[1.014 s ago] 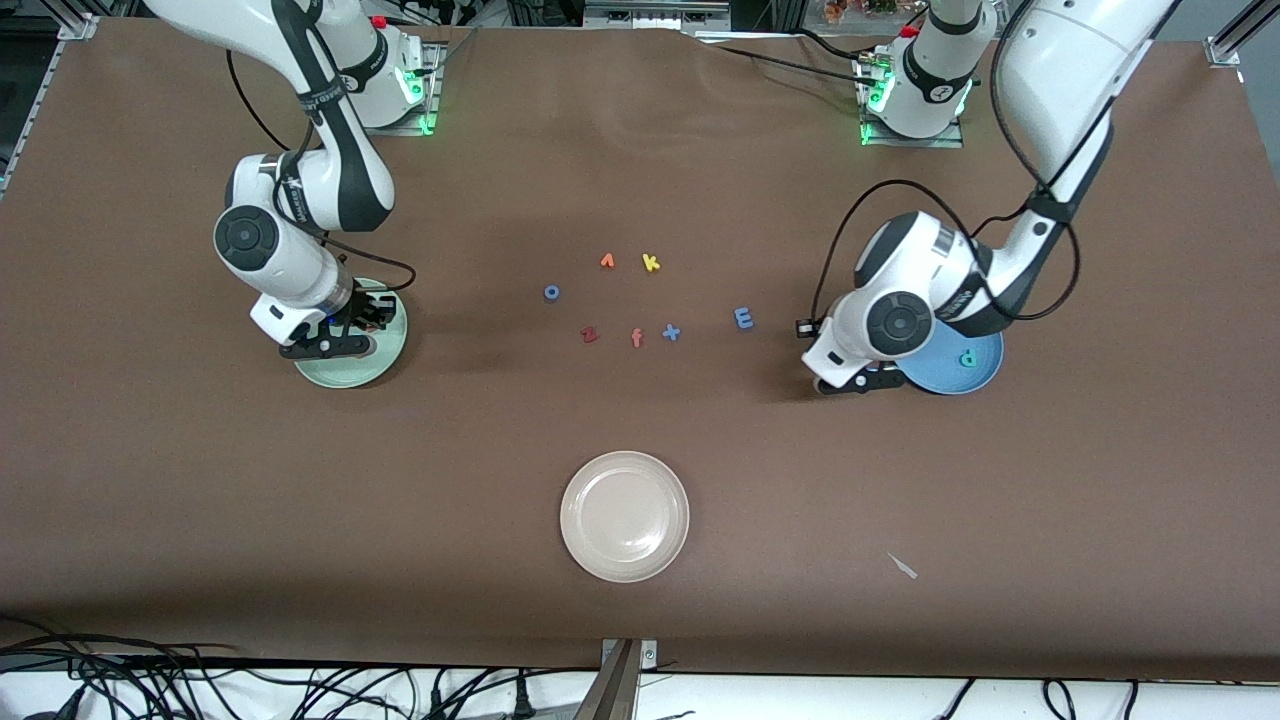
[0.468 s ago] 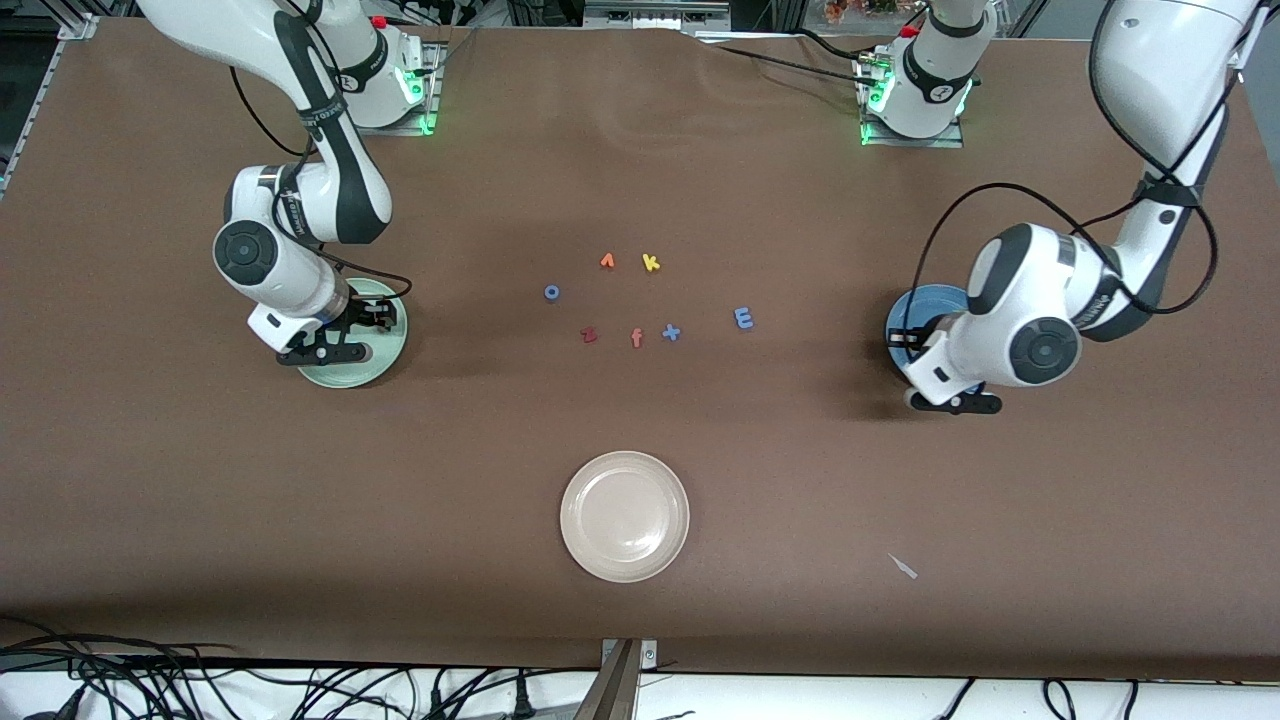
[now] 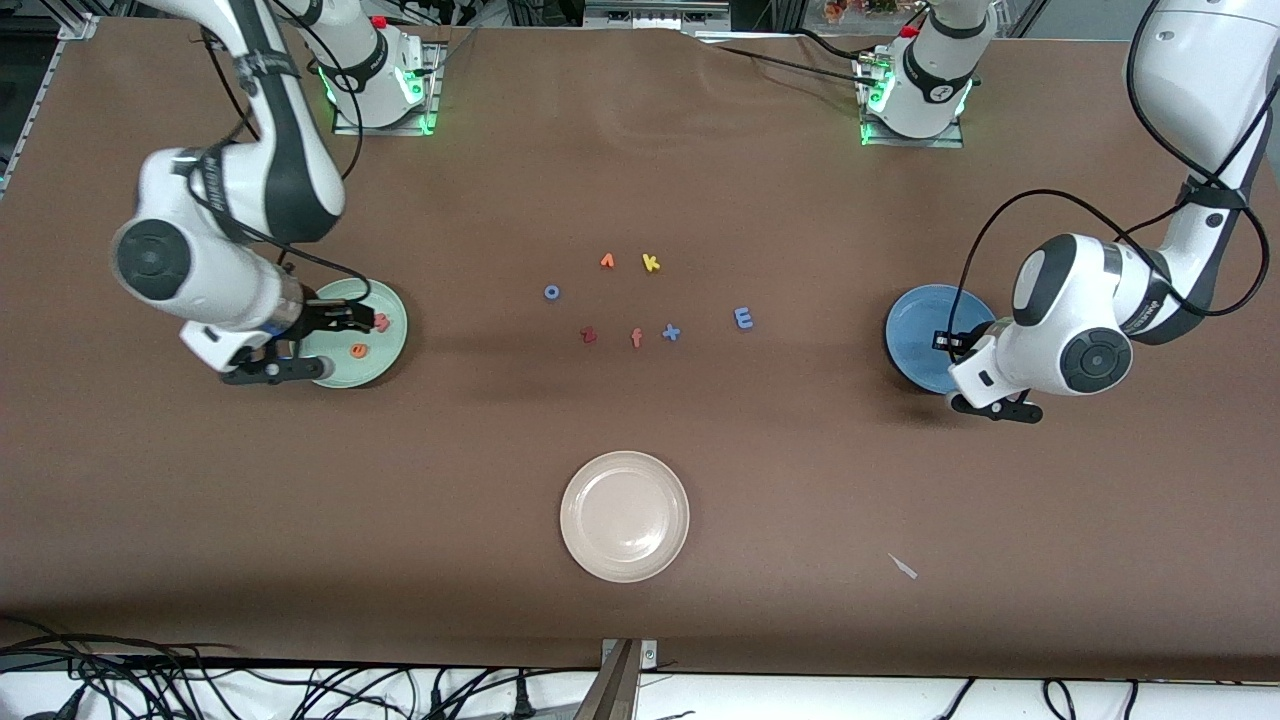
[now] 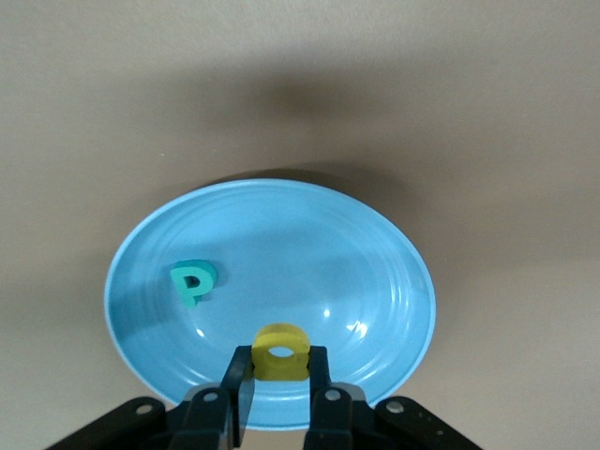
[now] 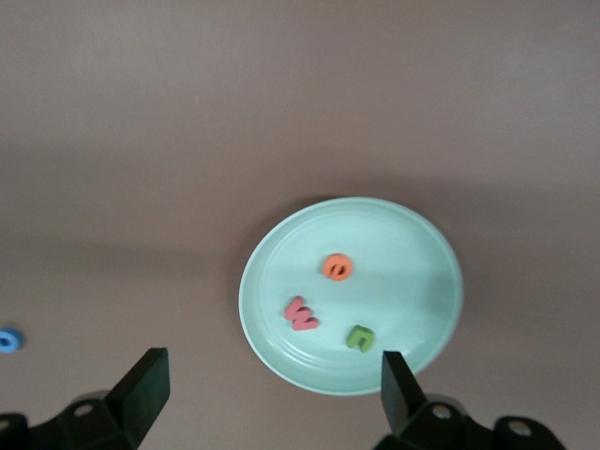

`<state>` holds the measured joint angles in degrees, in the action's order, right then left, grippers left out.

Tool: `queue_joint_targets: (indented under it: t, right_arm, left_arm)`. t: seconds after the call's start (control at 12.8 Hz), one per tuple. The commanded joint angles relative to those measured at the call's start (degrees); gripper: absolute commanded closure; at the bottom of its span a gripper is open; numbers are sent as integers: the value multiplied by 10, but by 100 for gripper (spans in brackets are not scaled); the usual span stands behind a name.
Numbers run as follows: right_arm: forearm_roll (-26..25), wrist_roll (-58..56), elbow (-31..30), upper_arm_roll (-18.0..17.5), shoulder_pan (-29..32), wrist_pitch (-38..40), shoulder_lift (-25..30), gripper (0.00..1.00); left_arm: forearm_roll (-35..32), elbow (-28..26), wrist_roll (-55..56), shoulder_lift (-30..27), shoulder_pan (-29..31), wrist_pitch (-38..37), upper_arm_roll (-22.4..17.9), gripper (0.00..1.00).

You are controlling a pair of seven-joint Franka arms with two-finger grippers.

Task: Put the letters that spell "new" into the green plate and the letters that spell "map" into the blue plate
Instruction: 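Place the pink letter on the green plate while the left gripper drops the yellow letter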

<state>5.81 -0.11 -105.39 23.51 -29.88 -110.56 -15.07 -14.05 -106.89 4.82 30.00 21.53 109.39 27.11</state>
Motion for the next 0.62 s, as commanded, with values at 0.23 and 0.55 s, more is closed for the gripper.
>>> queue_joint_targets:
  t: [0.23,0.55]
  right_arm:
    - [3,-12,167,53,9,161,-1,0]
    - [-1,-14,222,75,9,210,19,0]
  left_arm:
    - [-41,-2,-9,36,18,22,5,90]
    - [-55,-2,-9,43,23,37,7,25]
